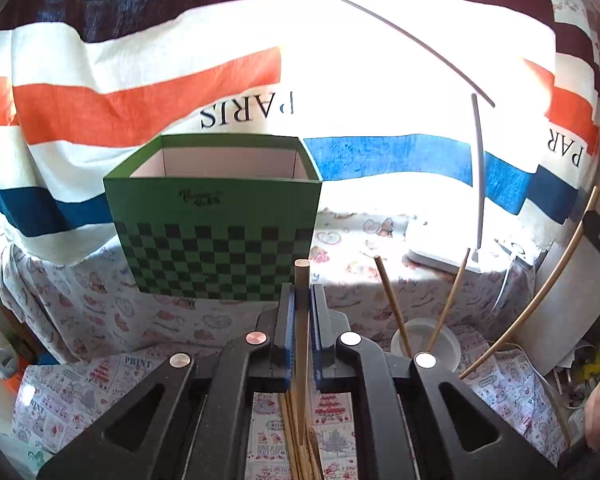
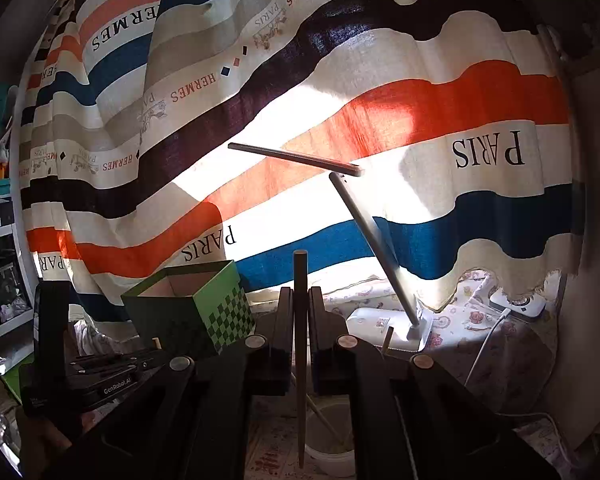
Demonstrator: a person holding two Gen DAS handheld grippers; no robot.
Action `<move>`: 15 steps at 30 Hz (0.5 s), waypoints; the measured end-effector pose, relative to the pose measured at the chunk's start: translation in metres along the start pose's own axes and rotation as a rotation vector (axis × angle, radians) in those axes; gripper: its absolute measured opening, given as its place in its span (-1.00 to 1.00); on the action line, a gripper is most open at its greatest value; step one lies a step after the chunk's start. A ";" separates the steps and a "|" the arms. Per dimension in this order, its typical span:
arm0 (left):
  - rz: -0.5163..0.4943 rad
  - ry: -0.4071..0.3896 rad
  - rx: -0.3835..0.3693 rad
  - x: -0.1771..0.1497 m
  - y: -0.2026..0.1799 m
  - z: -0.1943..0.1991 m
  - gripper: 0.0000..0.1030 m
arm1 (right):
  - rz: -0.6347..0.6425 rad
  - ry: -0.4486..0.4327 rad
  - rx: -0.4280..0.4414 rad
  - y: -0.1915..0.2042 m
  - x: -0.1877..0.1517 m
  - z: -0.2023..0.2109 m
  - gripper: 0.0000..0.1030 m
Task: Organize utensils
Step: 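Lift a chopstick over the cup with the right tool while the left tool carries one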
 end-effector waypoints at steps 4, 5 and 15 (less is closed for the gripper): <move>-0.018 -0.076 -0.026 0.019 -0.018 0.016 -0.88 | -0.002 -0.014 -0.031 -0.008 0.003 -0.003 -0.85; -0.028 -0.098 -0.028 0.024 -0.023 0.021 -0.88 | -0.004 -0.017 -0.037 -0.010 0.003 -0.005 -0.85; -0.079 -0.312 -0.188 0.061 -0.087 0.048 -0.88 | -0.048 -0.043 -0.097 -0.040 0.003 -0.024 -0.85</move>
Point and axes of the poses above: each gripper's, at about its wrist camera, not at the fingertips, and z roughly against the way its jaws point, y to its left, x to its top, the point moved 10 cm from there along -z, roughly the way its jaws point, and after that the axes turned 5 degrees about y, right-handed, at the moved point
